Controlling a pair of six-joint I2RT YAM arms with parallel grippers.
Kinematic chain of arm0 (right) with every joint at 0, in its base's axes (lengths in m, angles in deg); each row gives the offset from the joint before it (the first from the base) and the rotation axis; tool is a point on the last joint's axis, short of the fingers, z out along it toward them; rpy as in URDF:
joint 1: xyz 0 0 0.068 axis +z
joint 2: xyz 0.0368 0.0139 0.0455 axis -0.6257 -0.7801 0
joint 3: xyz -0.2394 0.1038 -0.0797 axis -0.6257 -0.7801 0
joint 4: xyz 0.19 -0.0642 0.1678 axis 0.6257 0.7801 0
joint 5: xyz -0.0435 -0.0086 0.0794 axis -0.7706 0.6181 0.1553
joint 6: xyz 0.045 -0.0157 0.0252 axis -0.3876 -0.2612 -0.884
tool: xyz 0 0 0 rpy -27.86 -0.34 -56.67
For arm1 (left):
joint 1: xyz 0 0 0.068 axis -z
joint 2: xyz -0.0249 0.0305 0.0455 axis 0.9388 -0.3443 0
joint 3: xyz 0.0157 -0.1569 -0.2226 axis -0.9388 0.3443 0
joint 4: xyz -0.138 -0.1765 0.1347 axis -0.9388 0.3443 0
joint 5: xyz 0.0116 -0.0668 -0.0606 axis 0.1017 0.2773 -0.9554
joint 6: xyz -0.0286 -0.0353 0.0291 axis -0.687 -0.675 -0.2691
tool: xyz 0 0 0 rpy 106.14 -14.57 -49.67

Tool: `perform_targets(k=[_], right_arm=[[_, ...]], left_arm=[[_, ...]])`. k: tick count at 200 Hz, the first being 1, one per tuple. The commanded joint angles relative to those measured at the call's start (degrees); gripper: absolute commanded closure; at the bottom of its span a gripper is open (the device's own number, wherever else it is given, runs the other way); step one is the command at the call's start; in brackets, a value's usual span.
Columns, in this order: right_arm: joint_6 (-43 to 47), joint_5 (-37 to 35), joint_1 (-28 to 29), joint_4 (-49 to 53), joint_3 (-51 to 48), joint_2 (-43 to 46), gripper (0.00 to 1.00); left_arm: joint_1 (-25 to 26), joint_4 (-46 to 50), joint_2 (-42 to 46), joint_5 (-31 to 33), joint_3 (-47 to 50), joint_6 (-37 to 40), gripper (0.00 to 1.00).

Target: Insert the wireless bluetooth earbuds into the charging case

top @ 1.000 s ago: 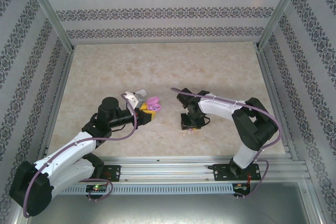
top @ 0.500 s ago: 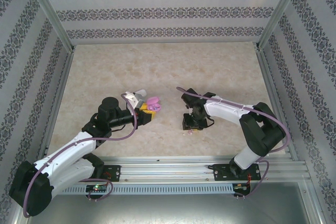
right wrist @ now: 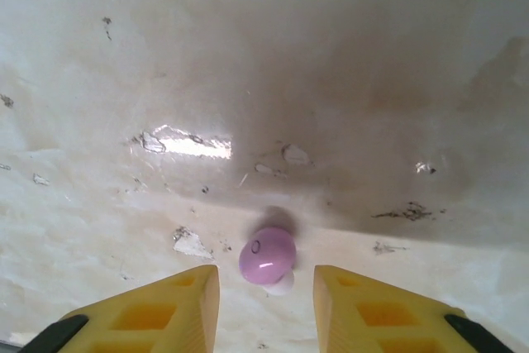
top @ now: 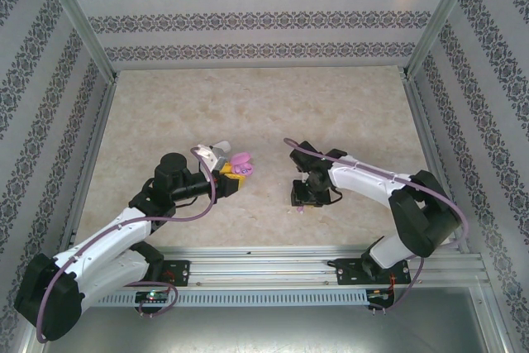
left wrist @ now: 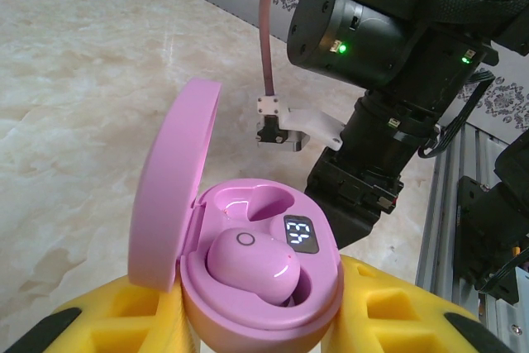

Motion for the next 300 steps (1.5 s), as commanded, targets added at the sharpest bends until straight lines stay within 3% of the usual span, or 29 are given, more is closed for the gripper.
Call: perform_targets(k=[1, 72, 128, 260, 300], right_arm=[[-1.42, -2.75, 0.49, 2.16, -0.77, 1.47, 0.66], [-4.43, -13.32, 8.32, 9.46, 6.74, -3.19, 0.69], [-5.00, -12.54, 9.76, 8.73, 8.90, -9.05, 0.70], [-5.57, -11.22, 10.36, 6.12, 7.47, -12.04, 0.73], [-5.48, -10.52, 10.28, 5.61, 6.85, -10.95, 0.81]], left_arm=[[0.46, 0.49, 0.57, -0.48, -0.67, 0.56, 0.97], [0.51, 1.35, 1.33, -0.57, -0.57, 0.70, 0.97], [0.47, 2.18, 2.35, -0.20, -0.15, 1.07, 0.97], [0.50, 3.03, 3.59, -0.27, 0.37, 1.08, 0.97], [0.45, 2.94, 3.83, -0.40, 0.22, 0.81, 0.97]])
